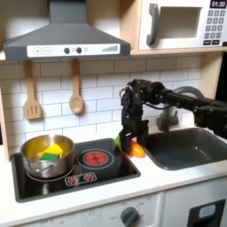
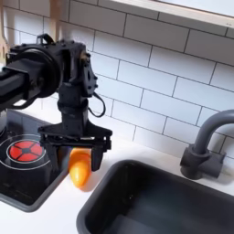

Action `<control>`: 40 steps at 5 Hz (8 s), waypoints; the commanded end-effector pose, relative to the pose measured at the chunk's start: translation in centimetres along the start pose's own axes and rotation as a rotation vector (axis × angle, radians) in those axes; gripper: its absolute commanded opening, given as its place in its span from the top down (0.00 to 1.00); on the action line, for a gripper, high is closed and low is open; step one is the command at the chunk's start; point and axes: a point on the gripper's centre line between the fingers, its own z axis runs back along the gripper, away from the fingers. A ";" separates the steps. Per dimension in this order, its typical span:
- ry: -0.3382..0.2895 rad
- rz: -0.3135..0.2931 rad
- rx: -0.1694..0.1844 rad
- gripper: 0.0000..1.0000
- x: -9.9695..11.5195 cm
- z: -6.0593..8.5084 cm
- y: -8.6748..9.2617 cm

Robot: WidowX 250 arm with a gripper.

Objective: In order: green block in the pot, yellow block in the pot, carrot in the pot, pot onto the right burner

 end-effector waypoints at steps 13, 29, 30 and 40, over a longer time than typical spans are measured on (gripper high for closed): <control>-0.183 0.257 -0.071 1.00 -2.0 8.6 8.5; -0.112 0.280 -0.064 0.00 5.9 7.4 18.9; -0.075 0.190 -0.066 0.00 5.7 7.6 18.0; 0.068 -0.058 -0.108 0.00 5.3 5.7 16.8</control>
